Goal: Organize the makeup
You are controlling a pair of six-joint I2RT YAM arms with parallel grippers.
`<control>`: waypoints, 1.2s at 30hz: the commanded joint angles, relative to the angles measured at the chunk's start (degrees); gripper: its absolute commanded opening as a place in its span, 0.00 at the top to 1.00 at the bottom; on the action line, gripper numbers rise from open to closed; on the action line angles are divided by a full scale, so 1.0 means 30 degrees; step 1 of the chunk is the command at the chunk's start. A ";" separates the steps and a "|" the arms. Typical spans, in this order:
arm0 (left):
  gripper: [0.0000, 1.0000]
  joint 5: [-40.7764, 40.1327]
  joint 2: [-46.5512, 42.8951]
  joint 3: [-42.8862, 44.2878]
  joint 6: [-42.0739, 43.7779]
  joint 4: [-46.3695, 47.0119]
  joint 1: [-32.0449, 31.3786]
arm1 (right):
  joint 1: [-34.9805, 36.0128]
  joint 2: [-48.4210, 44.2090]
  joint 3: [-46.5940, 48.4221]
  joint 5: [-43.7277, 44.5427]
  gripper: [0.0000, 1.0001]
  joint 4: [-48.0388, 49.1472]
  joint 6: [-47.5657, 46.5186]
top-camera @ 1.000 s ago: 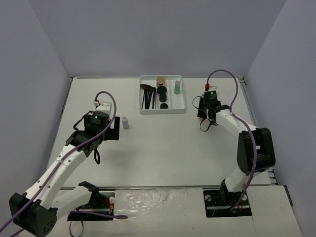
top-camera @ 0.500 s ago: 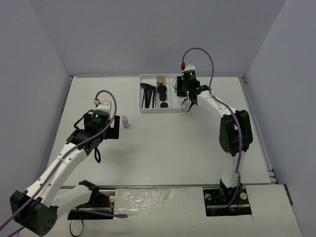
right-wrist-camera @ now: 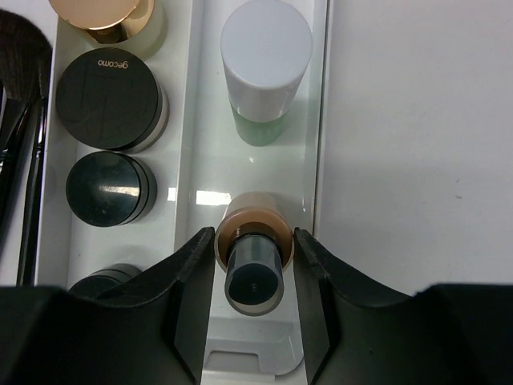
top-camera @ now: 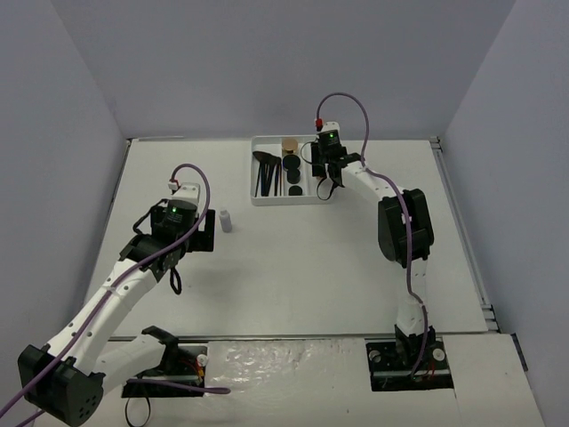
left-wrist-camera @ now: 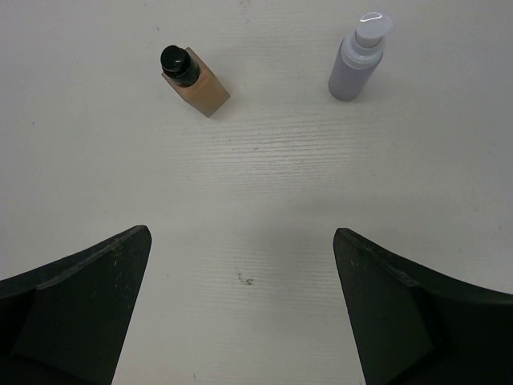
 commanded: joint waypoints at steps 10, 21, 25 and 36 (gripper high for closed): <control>0.03 -0.0404 -0.0093 0.0762 0.0218 0.0779 0.0110 | -0.0089 0.1739 0.2396 0.1336 1.00 0.1281 -0.0073; 0.03 -0.0363 -0.0072 0.0762 0.0218 0.0800 0.0100 | -0.0215 0.2291 0.3013 0.1310 0.86 0.1259 0.0180; 0.03 -0.0355 -0.0064 0.0762 0.0202 0.0779 0.0116 | -0.0189 0.1875 0.2874 0.1076 0.67 0.1255 0.0252; 0.03 -0.0271 -0.0119 0.0788 0.0218 0.0805 0.0104 | 0.0083 -0.2113 0.0361 0.0730 0.28 0.1219 0.0139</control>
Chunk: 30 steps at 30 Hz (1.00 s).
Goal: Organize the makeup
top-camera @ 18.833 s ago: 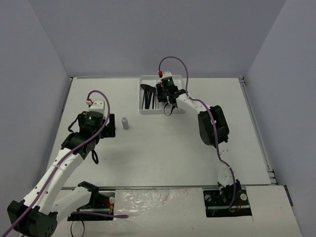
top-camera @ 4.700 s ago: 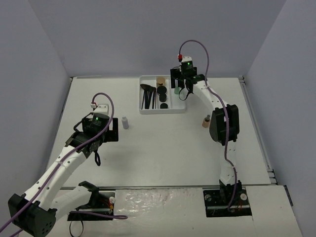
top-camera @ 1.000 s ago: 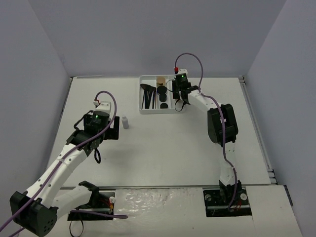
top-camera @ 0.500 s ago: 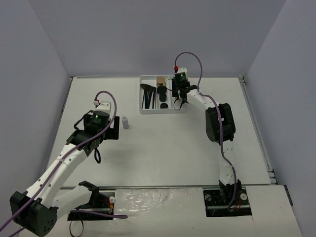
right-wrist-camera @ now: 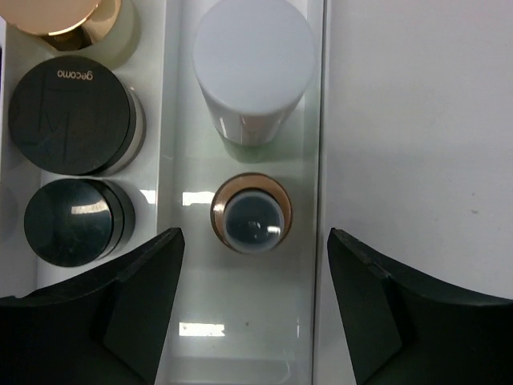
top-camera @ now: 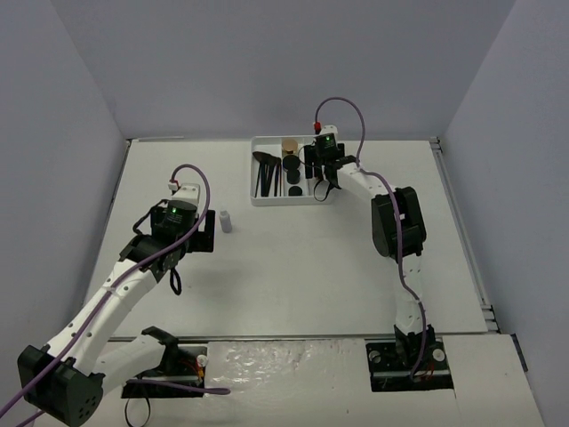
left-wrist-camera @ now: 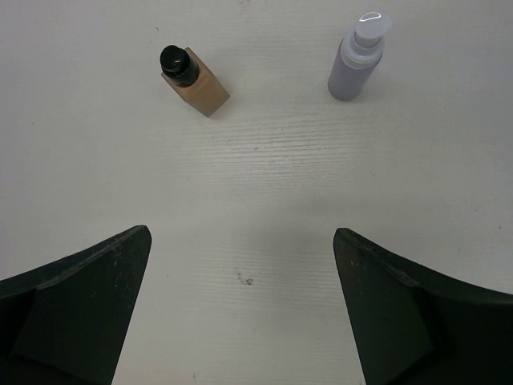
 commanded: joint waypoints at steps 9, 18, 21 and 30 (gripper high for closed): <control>0.03 -0.1518 -0.1358 0.0681 -0.0161 0.0899 0.0179 | 0.2091 -0.8710 -0.3850 -0.2458 0.11 0.0862 -0.1792; 0.03 -0.2085 -0.2299 0.0469 -0.0444 0.0978 0.0500 | 0.5839 -0.9344 -0.5711 -0.4957 0.12 0.2266 -0.2715; 0.03 -0.2574 -0.3053 0.0310 -0.0732 0.0988 0.0559 | 0.7144 -0.8669 -0.5606 -0.5278 0.13 0.3146 -0.2774; 0.03 -0.3862 -0.4788 -0.0284 -0.1023 0.1264 0.0640 | 0.9344 -0.5221 -0.3755 -0.6878 0.15 0.4751 -0.3403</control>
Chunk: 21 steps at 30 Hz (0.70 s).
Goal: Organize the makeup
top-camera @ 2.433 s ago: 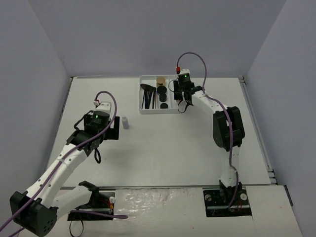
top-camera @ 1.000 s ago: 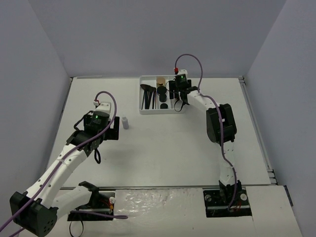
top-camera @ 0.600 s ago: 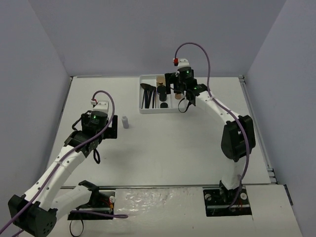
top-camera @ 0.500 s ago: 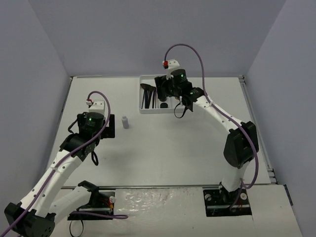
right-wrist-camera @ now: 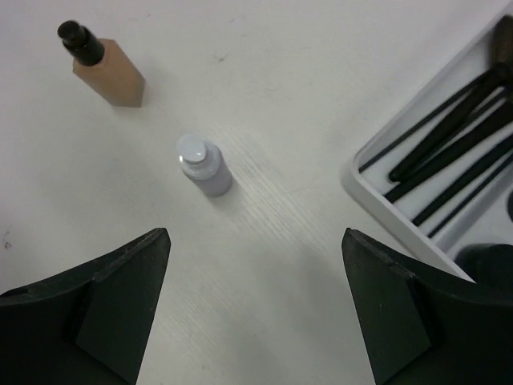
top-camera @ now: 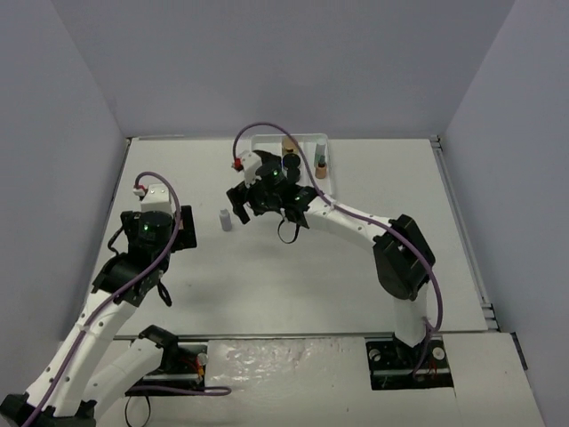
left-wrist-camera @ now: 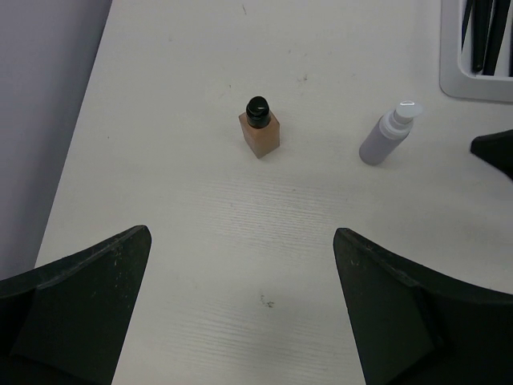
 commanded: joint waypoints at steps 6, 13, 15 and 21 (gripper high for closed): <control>0.03 -0.1332 -0.0114 0.0251 -0.0603 0.0812 0.0181 | 0.1203 0.3312 0.2925 -0.1083 0.16 0.3028 -0.0514; 0.03 -0.1384 0.0042 0.0253 -0.0712 0.0679 0.0154 | 0.1203 0.4809 0.4182 -0.0438 0.21 0.3262 -0.0612; 0.03 -0.1369 0.0076 0.0253 -0.0697 0.0694 0.0154 | 0.1203 0.5178 0.4413 -0.0467 0.24 0.3242 -0.0662; 0.03 -0.1373 0.0226 0.0253 -0.0701 0.0607 0.0154 | 0.1203 0.5849 0.4939 -0.0361 0.37 0.3206 -0.0692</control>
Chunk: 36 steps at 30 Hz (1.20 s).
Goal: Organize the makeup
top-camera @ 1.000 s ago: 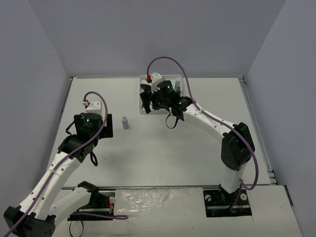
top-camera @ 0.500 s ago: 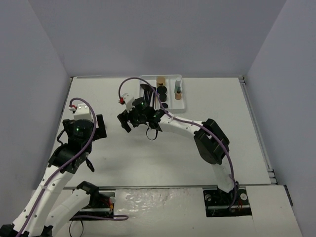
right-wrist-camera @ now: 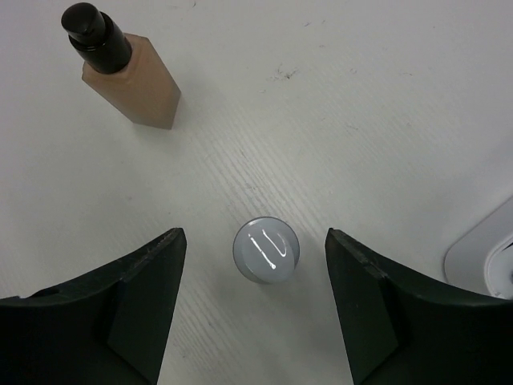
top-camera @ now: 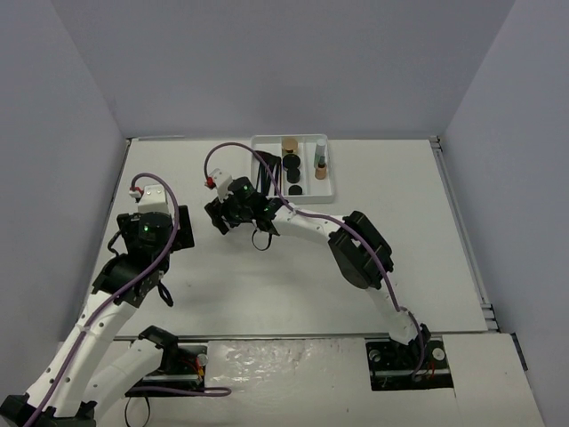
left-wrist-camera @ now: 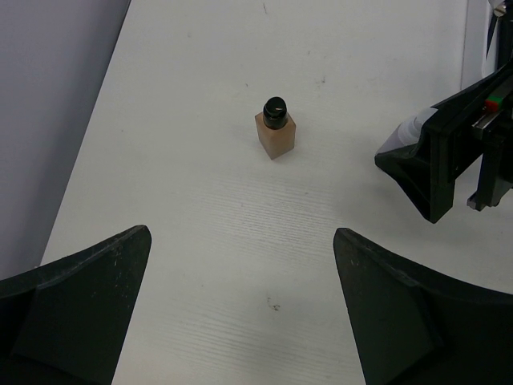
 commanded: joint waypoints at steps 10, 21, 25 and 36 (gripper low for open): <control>0.03 -0.0469 0.0262 0.0395 -0.0227 0.0648 0.0077 | -0.0061 0.0316 0.1256 0.0604 0.75 0.1247 -0.0250; 0.03 -0.0381 0.0342 0.0455 -0.0227 0.0728 0.0069 | -0.1224 -0.4037 -0.0641 0.2847 1.00 0.0818 0.0306; 0.03 -0.0197 0.0585 0.0524 -0.0256 0.0699 0.0088 | -0.3086 -0.5950 -0.2289 0.4446 1.00 0.0778 0.1152; 0.03 -0.0055 0.0718 0.0585 -0.0259 0.0719 0.0089 | -0.8726 -0.7414 -0.5376 0.6790 1.00 0.1582 0.2503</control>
